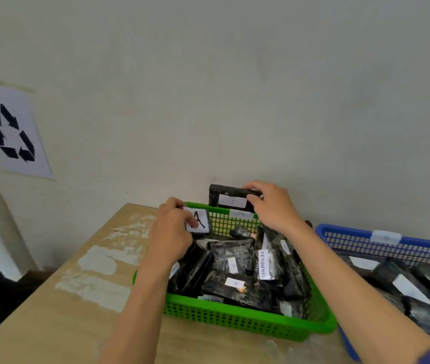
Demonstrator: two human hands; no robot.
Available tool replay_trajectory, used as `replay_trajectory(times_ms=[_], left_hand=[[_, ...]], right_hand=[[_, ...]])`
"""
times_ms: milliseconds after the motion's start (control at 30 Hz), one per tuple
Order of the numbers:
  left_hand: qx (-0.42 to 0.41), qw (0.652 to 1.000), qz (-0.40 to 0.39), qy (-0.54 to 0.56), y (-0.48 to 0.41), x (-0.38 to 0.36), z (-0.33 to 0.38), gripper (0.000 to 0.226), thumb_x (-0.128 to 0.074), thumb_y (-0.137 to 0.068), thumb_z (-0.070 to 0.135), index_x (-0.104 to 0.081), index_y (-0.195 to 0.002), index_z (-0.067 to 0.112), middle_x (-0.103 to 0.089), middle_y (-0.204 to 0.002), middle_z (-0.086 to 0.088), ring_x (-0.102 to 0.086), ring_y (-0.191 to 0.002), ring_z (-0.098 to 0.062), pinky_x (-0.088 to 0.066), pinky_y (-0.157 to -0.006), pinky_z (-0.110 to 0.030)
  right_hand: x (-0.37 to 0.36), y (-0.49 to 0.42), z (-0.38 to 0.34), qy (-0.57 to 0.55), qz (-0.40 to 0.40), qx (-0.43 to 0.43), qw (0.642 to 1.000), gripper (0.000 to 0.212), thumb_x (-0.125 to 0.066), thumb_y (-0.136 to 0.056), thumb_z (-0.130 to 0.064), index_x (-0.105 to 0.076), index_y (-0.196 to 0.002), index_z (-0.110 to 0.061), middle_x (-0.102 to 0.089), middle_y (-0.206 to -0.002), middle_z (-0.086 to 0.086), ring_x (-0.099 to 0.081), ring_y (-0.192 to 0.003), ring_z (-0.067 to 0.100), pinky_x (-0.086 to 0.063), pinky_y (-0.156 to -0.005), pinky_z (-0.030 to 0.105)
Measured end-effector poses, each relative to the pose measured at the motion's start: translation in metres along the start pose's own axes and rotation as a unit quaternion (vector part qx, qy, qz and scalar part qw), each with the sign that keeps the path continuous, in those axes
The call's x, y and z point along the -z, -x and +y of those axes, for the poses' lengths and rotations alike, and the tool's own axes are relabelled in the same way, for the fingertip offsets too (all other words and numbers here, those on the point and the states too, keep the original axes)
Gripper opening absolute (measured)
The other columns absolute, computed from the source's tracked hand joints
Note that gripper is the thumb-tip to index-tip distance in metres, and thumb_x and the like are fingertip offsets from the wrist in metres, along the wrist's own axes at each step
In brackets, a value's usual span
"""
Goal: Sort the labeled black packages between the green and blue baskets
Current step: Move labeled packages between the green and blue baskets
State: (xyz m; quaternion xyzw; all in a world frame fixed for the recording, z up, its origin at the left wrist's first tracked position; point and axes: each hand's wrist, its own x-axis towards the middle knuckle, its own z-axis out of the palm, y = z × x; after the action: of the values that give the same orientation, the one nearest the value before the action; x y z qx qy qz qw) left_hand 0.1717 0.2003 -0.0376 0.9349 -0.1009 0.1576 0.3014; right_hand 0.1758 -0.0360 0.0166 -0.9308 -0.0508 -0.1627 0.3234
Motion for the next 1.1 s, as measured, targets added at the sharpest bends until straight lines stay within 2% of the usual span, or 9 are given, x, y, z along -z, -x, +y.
replay_trajectory(times_ms=[100, 200, 333, 467, 533, 733, 833, 933, 1100], left_hand=[[-0.014, 0.999, -0.052, -0.005, 0.0, -0.004, -0.003, 0.03, -0.069, -0.085, 0.01, -0.077, -0.113, 0.014, -0.042, -0.148, -0.005, -0.039, -0.137, -0.026, -0.045, -0.107, -0.04], [-0.01, 0.995, -0.096, 0.014, 0.0, -0.004, -0.002, 0.04, -0.066, -0.087, 0.017, -0.072, -0.126, 0.014, -0.027, -0.164, -0.005, -0.028, -0.149, -0.025, -0.033, -0.117, -0.04], [0.001, 0.995, -0.098, 0.018, -0.003, -0.005, -0.003, 0.039, -0.064, -0.091, 0.019, -0.071, -0.129, 0.016, -0.017, -0.17, -0.005, -0.02, -0.154, -0.026, -0.029, -0.12, -0.044], [-0.001, 0.996, -0.087, 0.004, -0.003, -0.006, -0.003, 0.039, -0.068, -0.092, 0.025, -0.069, -0.131, 0.02, -0.02, -0.169, -0.007, -0.024, -0.153, -0.027, -0.028, -0.12, -0.043], [-0.003, 0.997, -0.077, 0.003, -0.003, -0.005, -0.003, 0.037, -0.07, -0.092, 0.025, -0.069, -0.129, 0.022, -0.024, -0.167, -0.007, -0.027, -0.152, -0.027, -0.03, -0.119, -0.042], [-0.019, 0.998, -0.062, 0.019, 0.002, -0.002, 0.002, 0.032, -0.072, -0.09, 0.025, -0.07, -0.122, 0.025, -0.037, -0.16, -0.005, -0.036, -0.147, -0.027, -0.034, -0.117, -0.047], [-0.057, 0.998, -0.03, 0.026, 0.006, 0.001, 0.016, 0.028, -0.072, -0.091, 0.023, -0.071, -0.119, 0.025, -0.048, -0.151, -0.001, -0.042, -0.141, -0.025, -0.037, -0.115, -0.047], [-0.107, 0.99, -0.022, 0.084, 0.014, 0.0, 0.04, 0.022, -0.072, -0.092, 0.024, -0.071, -0.113, 0.029, -0.058, -0.134, 0.006, -0.05, -0.127, -0.015, -0.04, -0.107, -0.034], [-0.149, 0.973, -0.107, 0.138, 0.011, -0.019, 0.09, 0.026, -0.061, -0.099, 0.014, -0.066, -0.123, 0.022, -0.065, -0.115, 0.011, -0.057, -0.104, -0.004, -0.035, -0.086, -0.003]], right_hand=[[-0.017, -0.023, 0.003, 0.027, -0.055, -0.033, 0.998, 0.025, -0.054, -0.104, -0.015, -0.064, -0.127, -0.022, -0.066, -0.128, 0.005, -0.062, -0.109, 0.022, -0.046, -0.086, 0.029], [-0.028, -0.034, 0.008, 0.048, -0.092, -0.046, 0.993, 0.019, -0.052, -0.102, -0.011, -0.06, -0.114, -0.024, -0.066, -0.117, 0.009, -0.064, -0.096, 0.023, -0.049, -0.076, 0.033], [-0.027, -0.035, 0.018, 0.039, -0.097, -0.052, 0.993, 0.016, -0.06, -0.099, -0.008, -0.067, -0.105, -0.022, -0.071, -0.101, 0.008, -0.07, -0.087, 0.025, -0.058, -0.08, 0.039], [-0.015, -0.03, 0.024, 0.067, -0.156, -0.011, 0.985, 0.014, -0.072, -0.094, -0.014, -0.071, -0.102, -0.026, -0.07, -0.098, -0.001, -0.067, -0.091, 0.017, -0.049, -0.072, 0.023], [-0.008, -0.028, 0.025, 0.094, -0.17, 0.012, 0.981, 0.013, -0.071, -0.096, -0.017, -0.075, -0.105, -0.025, -0.071, -0.098, -0.006, -0.065, -0.089, 0.009, -0.051, -0.079, 0.024], [0.045, -0.014, 0.035, 0.07, -0.078, -0.012, 0.994, 0.018, -0.078, -0.087, -0.021, -0.073, -0.099, -0.033, -0.074, -0.089, -0.013, -0.067, -0.086, 0.003, -0.054, -0.082, 0.027], [0.057, 0.003, 0.046, 0.099, -0.227, -0.05, 0.968, 0.035, -0.076, -0.089, -0.021, -0.067, -0.12, -0.035, -0.072, -0.116, -0.009, -0.067, -0.109, 0.013, -0.051, -0.089, 0.029], [0.052, 0.018, 0.055, 0.111, -0.27, -0.039, 0.955, 0.049, -0.076, -0.091, -0.033, -0.059, -0.137, -0.033, -0.063, -0.135, 0.003, -0.059, -0.126, 0.022, -0.048, -0.104, 0.04], [0.078, 0.024, 0.053, -0.022, -0.164, -0.036, 0.986, 0.037, -0.087, -0.082, -0.026, -0.072, -0.116, -0.03, -0.07, -0.112, -0.002, -0.067, -0.099, 0.016, -0.053, -0.091, 0.037]])
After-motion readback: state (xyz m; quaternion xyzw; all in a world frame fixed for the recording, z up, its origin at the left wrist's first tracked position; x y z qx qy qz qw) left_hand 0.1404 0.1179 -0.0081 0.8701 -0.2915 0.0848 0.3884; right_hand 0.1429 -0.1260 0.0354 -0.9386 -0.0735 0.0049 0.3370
